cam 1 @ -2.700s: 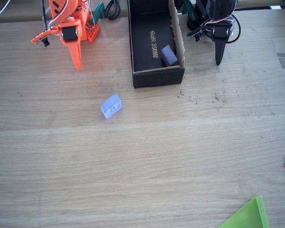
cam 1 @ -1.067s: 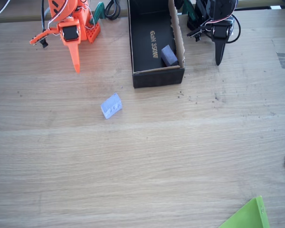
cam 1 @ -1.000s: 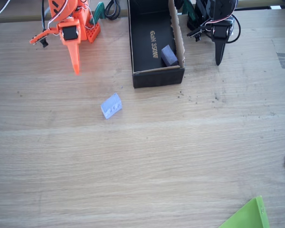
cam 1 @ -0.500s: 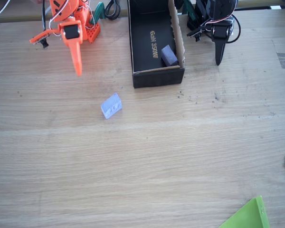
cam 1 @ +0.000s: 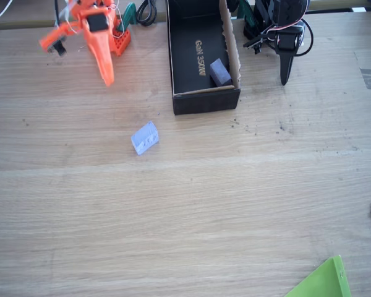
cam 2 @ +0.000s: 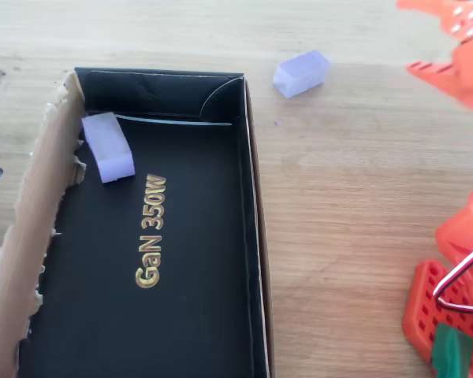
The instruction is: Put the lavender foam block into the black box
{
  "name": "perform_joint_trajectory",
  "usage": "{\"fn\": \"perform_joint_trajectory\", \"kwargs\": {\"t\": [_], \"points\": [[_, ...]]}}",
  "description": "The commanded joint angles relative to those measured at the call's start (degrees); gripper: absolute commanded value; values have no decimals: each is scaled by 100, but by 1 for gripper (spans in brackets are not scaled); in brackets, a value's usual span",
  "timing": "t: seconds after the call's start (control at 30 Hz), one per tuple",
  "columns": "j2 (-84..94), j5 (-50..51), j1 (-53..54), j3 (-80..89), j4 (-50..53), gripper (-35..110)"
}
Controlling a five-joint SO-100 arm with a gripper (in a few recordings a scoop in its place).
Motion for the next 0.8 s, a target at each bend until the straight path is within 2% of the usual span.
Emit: {"fn": "perform_joint_trajectory", "kwargs": {"t": [0.0,0.53,0.77], "points": [[-220,-35,123,-782,396,27],[-2795,193,53,-3577,1327,28],[-3208,352,-105,-3885,1547,29]]}}
